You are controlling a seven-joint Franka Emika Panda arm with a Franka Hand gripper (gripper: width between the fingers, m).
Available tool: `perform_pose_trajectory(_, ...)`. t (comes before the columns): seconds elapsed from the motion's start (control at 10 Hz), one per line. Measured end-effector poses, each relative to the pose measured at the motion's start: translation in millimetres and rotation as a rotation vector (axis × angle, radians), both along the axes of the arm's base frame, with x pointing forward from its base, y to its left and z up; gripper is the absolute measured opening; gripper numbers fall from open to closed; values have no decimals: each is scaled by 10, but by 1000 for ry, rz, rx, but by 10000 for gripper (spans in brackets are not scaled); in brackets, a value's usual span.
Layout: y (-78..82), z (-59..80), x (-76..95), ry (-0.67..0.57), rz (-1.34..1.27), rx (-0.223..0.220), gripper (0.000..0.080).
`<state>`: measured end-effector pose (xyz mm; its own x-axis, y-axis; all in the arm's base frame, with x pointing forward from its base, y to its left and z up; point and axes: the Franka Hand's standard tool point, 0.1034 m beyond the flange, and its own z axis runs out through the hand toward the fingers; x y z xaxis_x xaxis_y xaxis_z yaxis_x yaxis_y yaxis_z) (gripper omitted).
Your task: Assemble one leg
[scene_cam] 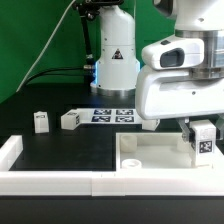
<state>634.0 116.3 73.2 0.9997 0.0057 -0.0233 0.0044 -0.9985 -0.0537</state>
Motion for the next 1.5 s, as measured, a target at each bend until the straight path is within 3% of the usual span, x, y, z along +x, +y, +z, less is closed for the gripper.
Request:
perform_pose_trajectory(0.5, -8, -13, -13, 42, -728, -11, 291)
perform_pose_trajectory(0.7, 8, -12, -36, 77, -1134, -27, 291)
perform_pose_trajectory(1.0, 21, -25, -39, 110, -1419, -19, 291)
perform_pose_trajectory(1.1, 46, -25, -43, 120, -1491, -17, 370)
perform_pose_trajectory(1.2, 51, -25, -43, 118, -1451, -14, 370)
perform_pose_trajectory(1.3, 53, -25, -44, 116, -1415, -13, 552)
perform_pose_trajectory(1.4, 64, -25, -45, 117, -1415, -11, 619)
perform_pose_trajectory(1.5, 79, -21, -47, 110, -1310, -6, 619)
